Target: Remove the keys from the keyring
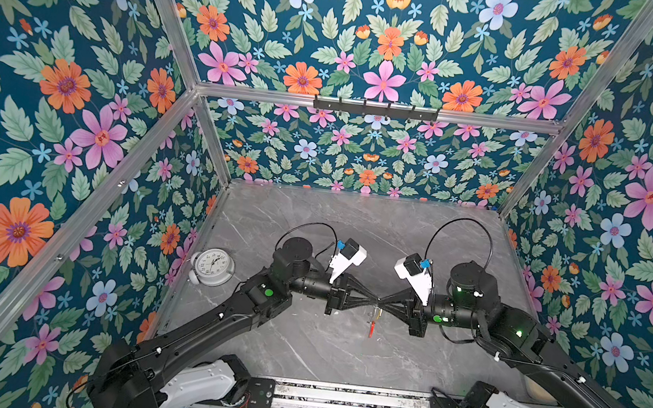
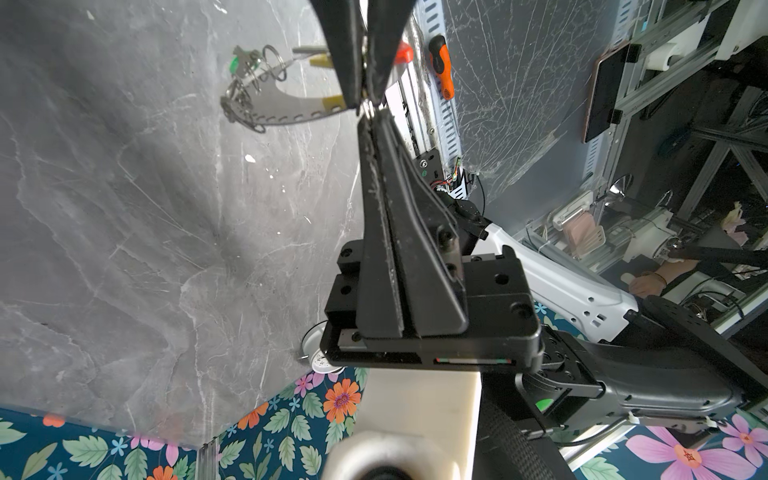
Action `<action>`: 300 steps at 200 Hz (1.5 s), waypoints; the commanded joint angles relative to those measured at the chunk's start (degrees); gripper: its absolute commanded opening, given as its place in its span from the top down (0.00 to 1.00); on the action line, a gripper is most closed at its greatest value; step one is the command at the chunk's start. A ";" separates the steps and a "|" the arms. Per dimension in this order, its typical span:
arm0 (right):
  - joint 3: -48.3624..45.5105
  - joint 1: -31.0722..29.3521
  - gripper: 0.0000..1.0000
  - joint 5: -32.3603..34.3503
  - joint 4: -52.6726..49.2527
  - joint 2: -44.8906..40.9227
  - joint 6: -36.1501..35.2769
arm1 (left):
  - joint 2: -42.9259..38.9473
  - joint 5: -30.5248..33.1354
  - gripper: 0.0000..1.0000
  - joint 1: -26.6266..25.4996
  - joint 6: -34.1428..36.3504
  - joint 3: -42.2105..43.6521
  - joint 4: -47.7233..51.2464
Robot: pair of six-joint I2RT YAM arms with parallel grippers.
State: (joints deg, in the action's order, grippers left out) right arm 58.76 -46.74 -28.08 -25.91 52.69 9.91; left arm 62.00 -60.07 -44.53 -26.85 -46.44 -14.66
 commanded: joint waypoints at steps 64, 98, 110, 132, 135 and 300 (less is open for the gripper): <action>-1.93 -0.10 0.68 5.48 11.06 -2.17 0.34 | -5.25 8.65 1.00 -0.17 1.42 4.19 -10.42; -7.57 -0.10 0.53 6.25 21.08 -6.93 2.47 | -7.74 11.14 1.00 -0.12 0.62 7.29 -17.43; -9.39 -0.10 0.52 6.45 23.62 -8.25 2.94 | -8.40 11.53 1.00 -0.14 0.15 8.23 -19.57; -12.27 -0.10 0.51 5.44 28.00 -9.67 3.90 | -9.24 11.45 1.00 -0.14 -0.87 9.82 -23.17; -12.55 -0.10 0.51 5.26 28.41 -9.77 3.99 | -9.26 11.45 1.00 -0.14 -0.98 9.94 -23.53; -7.24 -0.50 0.57 -9.57 13.90 -8.84 -8.01 | -4.58 -3.18 1.00 -0.10 -15.70 9.87 -36.72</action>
State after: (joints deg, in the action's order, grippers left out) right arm 50.39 -46.96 -34.17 -9.82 43.24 4.16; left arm 56.49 -60.27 -44.64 -37.58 -36.47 -43.79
